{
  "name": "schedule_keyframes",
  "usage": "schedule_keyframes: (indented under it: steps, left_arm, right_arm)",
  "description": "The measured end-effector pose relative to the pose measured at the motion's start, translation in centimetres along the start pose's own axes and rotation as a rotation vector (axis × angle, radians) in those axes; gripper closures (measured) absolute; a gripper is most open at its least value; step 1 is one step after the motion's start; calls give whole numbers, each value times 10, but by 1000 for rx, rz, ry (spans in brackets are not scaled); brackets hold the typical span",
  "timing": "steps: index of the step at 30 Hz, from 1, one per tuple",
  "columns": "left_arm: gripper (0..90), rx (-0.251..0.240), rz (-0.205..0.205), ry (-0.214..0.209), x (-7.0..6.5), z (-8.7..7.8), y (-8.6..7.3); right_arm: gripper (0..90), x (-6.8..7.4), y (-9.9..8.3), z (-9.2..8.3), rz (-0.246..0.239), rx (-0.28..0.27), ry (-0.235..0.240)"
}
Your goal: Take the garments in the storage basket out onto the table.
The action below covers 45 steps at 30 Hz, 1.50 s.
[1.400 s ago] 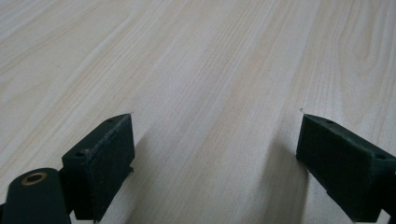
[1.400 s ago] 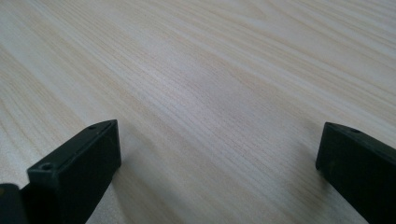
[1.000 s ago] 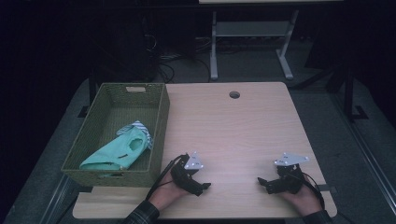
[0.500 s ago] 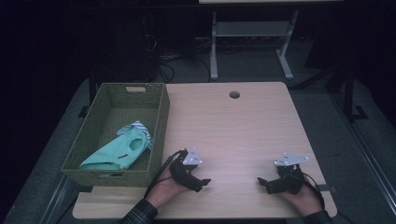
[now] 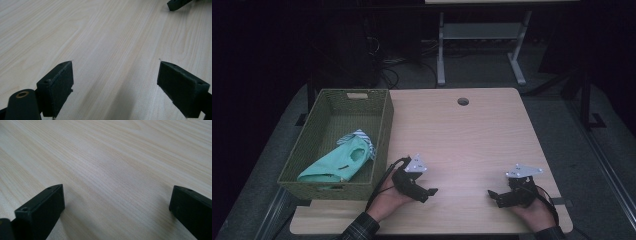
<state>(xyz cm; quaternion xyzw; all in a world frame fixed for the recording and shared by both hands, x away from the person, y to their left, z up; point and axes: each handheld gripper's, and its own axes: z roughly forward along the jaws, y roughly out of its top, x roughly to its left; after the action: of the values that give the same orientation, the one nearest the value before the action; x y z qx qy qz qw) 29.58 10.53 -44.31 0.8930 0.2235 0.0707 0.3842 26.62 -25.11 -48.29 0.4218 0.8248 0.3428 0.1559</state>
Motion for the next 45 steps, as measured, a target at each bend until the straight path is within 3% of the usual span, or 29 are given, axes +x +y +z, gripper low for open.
schedule_keyframes:
  steps: [4,37,45]
  left_arm:
    - [131,-9,-19,-11,1,-1,1]
    - [136,-16,-30,-11,8,-19,17]
    - [136,-39,-44,-16,9,-23,21]
  right_arm:
    - [0,0,0,0,-1,1,2]
    - [0,0,0,0,-2,-1,4]
    - [0,2,0,1,11,-1,-3]
